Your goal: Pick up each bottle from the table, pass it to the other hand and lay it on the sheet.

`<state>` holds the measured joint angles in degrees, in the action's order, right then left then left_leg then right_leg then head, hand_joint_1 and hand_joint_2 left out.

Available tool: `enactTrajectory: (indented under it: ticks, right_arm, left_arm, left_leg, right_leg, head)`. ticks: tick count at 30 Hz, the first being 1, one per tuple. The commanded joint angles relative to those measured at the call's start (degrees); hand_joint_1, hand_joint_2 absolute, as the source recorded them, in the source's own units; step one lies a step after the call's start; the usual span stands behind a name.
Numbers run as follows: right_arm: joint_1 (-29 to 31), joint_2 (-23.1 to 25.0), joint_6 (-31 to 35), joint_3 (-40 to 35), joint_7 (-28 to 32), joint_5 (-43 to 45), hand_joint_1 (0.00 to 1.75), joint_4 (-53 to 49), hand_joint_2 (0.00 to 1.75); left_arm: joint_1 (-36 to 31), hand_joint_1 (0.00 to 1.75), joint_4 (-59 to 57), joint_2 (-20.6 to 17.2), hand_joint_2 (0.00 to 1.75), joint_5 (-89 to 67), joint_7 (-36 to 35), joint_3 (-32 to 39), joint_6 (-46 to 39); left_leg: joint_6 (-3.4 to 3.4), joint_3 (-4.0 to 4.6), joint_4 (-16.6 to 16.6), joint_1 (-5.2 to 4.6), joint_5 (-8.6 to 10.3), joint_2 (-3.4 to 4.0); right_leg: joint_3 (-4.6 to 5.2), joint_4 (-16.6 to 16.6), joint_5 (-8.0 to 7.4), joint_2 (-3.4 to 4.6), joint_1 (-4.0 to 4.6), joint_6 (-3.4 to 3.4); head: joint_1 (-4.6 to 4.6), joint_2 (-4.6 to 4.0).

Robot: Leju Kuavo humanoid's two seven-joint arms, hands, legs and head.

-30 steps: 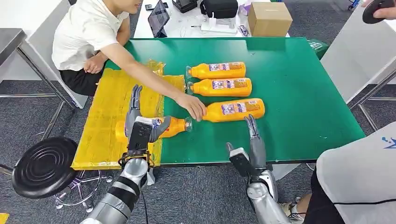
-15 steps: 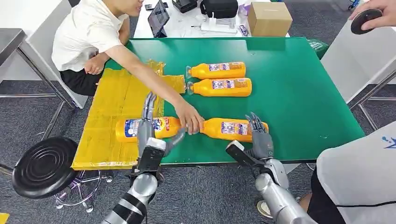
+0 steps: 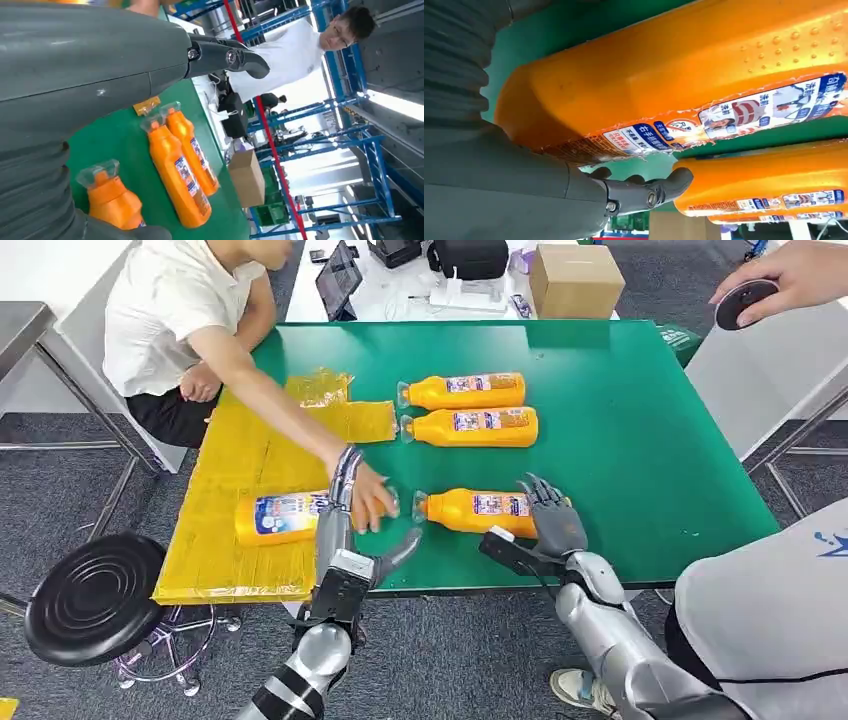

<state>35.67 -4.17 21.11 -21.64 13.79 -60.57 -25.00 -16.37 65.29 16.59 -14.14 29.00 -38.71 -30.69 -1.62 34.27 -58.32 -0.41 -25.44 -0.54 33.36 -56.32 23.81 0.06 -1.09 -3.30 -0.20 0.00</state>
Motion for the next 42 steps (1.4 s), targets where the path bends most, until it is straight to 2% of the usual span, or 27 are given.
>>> enactTrajectory:
  ticks: [1, 6, 9, 13, 14, 15, 17, 18, 19, 24, 36, 42]
  right_arm:
    - [1.68, 0.09, -1.09, -3.41, -0.46, -0.71, 0.00, 5.83, 1.75]
    - [2.92, 0.61, -4.83, -3.84, -2.07, -1.12, 0.00, 7.17, 1.75]
    - [2.80, 0.03, -12.89, -2.51, -5.65, 0.50, 0.00, 8.67, 1.75]
    - [1.86, -1.15, -18.91, -1.52, -7.17, 1.62, 0.00, 9.76, 1.75]
    - [1.88, -1.41, -19.85, -1.48, -7.38, 1.66, 0.49, 10.00, 1.75]
    - [1.94, -1.72, -21.37, -1.55, -7.42, 1.66, 1.41, 10.12, 1.75]
    - [1.95, -2.03, -21.88, -1.54, -7.53, 1.64, 1.41, 10.19, 1.75]
    - [1.95, -2.03, -21.88, -1.54, -7.53, 1.64, 1.50, 10.19, 1.75]
    - [1.98, -2.12, -22.43, -1.56, -7.61, 1.61, 1.75, 10.20, 1.75]
    - [2.02, -2.90, -26.00, -2.02, -7.93, 1.20, 1.75, 10.33, 1.75]
    - [2.31, -2.77, -28.02, -2.32, -7.33, 1.20, 1.75, 10.23, 1.75]
    - [-0.01, -1.01, -25.46, 4.04, 4.83, 10.56, 1.75, 6.77, 1.75]
  left_arm:
    - [-2.64, 0.00, -2.11, -1.12, 1.75, 0.74, -0.41, -1.97, 0.35]
    - [-2.88, 0.00, -2.36, -0.90, 1.75, 2.25, -0.60, -2.40, 1.20]
    - [-3.37, 0.00, -2.94, -0.98, 1.75, 4.01, -0.85, -3.20, 1.98]
    - [-3.62, 0.00, -4.76, -0.86, 1.75, 5.02, -0.27, -3.82, 2.39]
    - [-3.77, 0.00, -5.02, -0.72, 1.75, 5.27, -0.19, -3.92, 2.61]
    - [-3.96, 0.00, -5.21, -0.67, 1.75, 5.60, -0.15, -4.17, 3.21]
    - [-3.96, 0.00, -5.23, -0.53, 1.75, 5.84, -0.14, -4.24, 3.38]
    - [-3.96, 0.00, -5.23, -0.53, 1.75, 5.84, -0.14, -4.24, 3.38]
    - [-4.06, 0.00, -5.21, -0.57, 1.75, 5.91, -0.16, -4.44, 3.73]
    - [-4.43, 0.00, -5.20, -0.47, 1.75, 7.56, -0.80, -4.98, 5.91]
    - [-4.99, 0.00, -5.72, -0.21, 1.75, 8.72, -1.07, -5.10, 7.49]
    - [-2.22, 0.00, -3.20, 0.78, 1.75, 14.15, -0.95, -1.47, 7.35]
  left_leg:
    - [0.12, -0.08, 0.02, 0.07, -0.01, 0.00]
    - [0.12, -0.11, 0.01, 0.07, -0.02, 0.08]
    - [0.08, -0.17, 0.03, 0.06, 0.01, 0.01]
    - [0.14, -0.47, 0.18, 0.14, 0.07, -0.10]
    - [0.07, -0.55, 0.10, 0.08, 0.02, -0.11]
    - [0.09, -0.55, 0.11, 0.10, 0.06, -0.17]
    - [0.10, -0.67, 0.12, 0.11, 0.06, -0.30]
    - [0.05, -0.76, 0.05, 0.10, -0.01, -0.21]
    - [0.06, -0.77, 0.08, 0.12, 0.02, -0.28]
    - [0.02, -0.91, 0.16, 0.14, -0.01, -0.39]
    - [0.01, -0.98, 0.23, 0.19, -0.01, -0.39]
    - [-0.06, -1.13, 0.13, 0.14, -0.14, -0.24]
  right_leg:
    - [-0.09, 0.02, 0.02, -0.05, 0.08, 0.14]
    - [-0.12, 0.03, 0.00, 0.01, 0.09, 0.15]
    - [-0.18, 0.05, 0.00, -0.04, 0.07, 0.10]
    - [-0.50, 0.28, -0.05, -0.17, 0.16, 0.18]
    - [-0.56, 0.17, 0.01, -0.15, 0.09, 0.10]
    - [-0.56, 0.21, -0.01, -0.21, 0.12, 0.14]
    - [-0.64, 0.24, 0.02, -0.30, 0.13, 0.14]
    - [-0.56, 0.18, 0.05, -0.18, 0.11, 0.10]
    - [-0.50, 0.25, 0.03, -0.27, 0.14, 0.12]
    - [-0.51, 0.41, 0.13, -0.29, 0.17, 0.02]
    - [-0.66, 0.60, 0.07, -0.33, 0.22, 0.08]
    - [-0.74, 0.47, 0.15, -0.15, 0.18, 0.00]
  head:
    - [0.00, 0.00]
    - [0.00, 0.00]
    - [0.00, 0.00]
    - [0.02, 0.00]
    - [-0.02, 0.00]
    - [0.02, 0.00]
    - [0.00, 0.00]
    - [0.00, 0.00]
    - [0.00, 0.00]
    - [0.00, 0.00]
    - [0.00, 0.00]
    - [0.02, 0.00]
